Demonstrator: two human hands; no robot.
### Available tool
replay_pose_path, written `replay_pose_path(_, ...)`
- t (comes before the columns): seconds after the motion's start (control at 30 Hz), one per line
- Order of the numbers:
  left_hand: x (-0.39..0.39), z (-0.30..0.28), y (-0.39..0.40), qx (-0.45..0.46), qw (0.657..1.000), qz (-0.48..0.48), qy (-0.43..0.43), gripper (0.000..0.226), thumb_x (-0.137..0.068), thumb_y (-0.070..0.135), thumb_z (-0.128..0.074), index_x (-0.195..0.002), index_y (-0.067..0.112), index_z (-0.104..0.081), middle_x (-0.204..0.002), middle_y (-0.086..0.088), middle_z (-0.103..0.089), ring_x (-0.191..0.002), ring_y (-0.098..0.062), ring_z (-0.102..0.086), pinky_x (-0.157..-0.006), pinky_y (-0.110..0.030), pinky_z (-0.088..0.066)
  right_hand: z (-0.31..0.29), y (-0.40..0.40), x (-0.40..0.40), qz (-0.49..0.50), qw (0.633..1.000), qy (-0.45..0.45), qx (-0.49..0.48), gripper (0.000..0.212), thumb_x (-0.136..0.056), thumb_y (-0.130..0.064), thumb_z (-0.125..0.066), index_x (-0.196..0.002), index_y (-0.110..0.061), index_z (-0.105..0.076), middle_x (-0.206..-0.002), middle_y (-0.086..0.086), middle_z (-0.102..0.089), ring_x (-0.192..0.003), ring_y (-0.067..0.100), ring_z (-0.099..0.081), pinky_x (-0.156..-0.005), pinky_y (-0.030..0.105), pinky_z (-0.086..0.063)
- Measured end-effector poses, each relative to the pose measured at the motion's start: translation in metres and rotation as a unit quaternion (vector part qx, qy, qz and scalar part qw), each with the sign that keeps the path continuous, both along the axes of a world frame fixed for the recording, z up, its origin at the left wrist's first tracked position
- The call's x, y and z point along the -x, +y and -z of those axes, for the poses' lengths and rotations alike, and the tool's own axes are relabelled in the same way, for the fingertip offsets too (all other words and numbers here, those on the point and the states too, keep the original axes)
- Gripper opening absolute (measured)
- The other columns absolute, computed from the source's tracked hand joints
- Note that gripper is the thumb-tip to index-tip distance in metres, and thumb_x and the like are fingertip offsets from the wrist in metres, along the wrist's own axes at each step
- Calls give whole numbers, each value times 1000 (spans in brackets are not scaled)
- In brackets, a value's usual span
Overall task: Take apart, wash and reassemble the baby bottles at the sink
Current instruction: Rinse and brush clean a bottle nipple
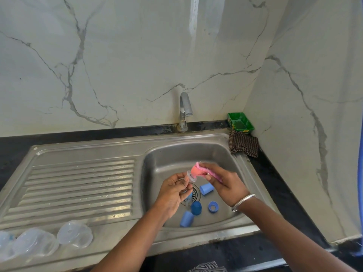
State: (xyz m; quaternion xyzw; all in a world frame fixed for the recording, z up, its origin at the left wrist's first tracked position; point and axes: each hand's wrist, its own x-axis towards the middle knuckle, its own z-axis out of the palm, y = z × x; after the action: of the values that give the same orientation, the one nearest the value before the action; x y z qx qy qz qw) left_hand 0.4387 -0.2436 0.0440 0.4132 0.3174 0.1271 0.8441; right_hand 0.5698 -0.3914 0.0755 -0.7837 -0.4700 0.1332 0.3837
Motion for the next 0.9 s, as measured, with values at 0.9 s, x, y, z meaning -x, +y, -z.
replay_pose_path(0.9,9,5,-12,-103,994,-14,-28,17,-87,16,-69,-103,13,-74,-100,-9,-77,-99,-21,-73,-89,-36,-57,-4,20,13,69,991,68,90,20,-82,-57,-65,-92,-41,-72,-83,-17,-72,-83,1,-66,-82,31,-55)
